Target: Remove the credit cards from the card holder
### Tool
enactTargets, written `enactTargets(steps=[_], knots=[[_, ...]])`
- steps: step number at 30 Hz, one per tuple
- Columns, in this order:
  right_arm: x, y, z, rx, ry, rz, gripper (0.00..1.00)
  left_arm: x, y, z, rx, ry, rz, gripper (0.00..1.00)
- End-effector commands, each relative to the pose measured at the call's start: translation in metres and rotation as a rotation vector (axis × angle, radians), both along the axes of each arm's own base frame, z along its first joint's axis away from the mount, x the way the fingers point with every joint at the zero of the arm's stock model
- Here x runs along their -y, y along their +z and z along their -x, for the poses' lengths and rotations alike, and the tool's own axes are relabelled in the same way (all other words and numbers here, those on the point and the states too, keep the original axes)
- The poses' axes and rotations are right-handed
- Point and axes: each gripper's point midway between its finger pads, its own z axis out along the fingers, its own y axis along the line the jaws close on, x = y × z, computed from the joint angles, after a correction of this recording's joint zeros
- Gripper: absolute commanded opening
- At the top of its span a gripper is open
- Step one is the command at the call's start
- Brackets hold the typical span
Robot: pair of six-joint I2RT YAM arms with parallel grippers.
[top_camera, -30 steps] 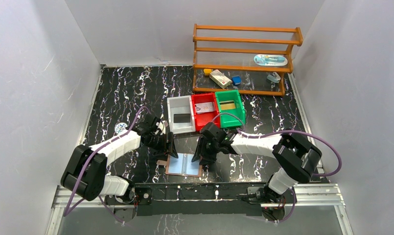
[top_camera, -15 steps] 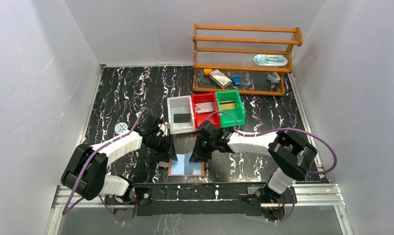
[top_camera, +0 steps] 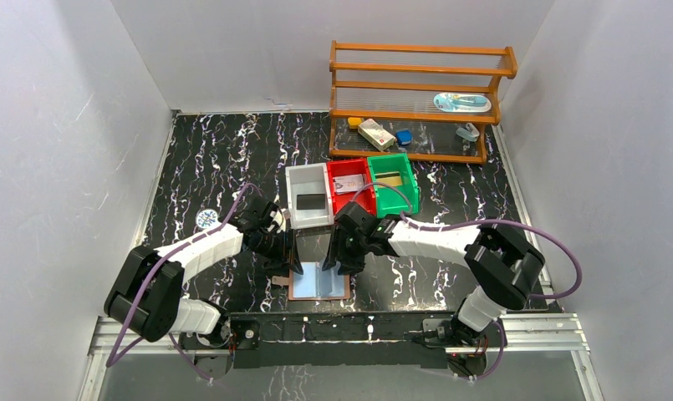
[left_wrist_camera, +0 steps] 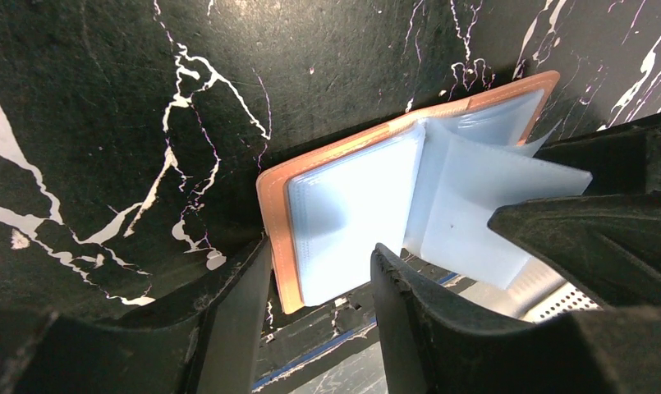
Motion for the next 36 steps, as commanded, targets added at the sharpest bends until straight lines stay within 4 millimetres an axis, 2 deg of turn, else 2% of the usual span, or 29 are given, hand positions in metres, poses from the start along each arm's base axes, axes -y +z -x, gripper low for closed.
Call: enactTargets(steps=[1,7,18,23,31,36], knots=[[0.017,0.013,-0.004,0.055,-0.014,0.078,0.58,0.0,0.002,0.006,-0.011,-0.003,0.006,0.46],[0.015,0.01,0.0,0.036,-0.001,0.074,0.6,0.001,0.002,0.006,-0.011,-0.004,0.008,0.46],[0.003,-0.014,0.01,-0.043,0.029,0.055,0.6,0.001,0.002,0.006,-0.014,-0.008,0.011,0.45],[0.0,-0.017,0.011,-0.047,0.043,0.072,0.62,0.002,0.003,0.006,-0.014,-0.009,0.014,0.45],[0.014,-0.016,0.003,0.05,0.043,0.243,0.66,0.002,0.004,0.007,-0.011,-0.008,0.016,0.44],[0.013,-0.032,0.008,0.061,0.08,0.342,0.65,0.002,0.004,0.007,-0.014,-0.002,0.017,0.42]])
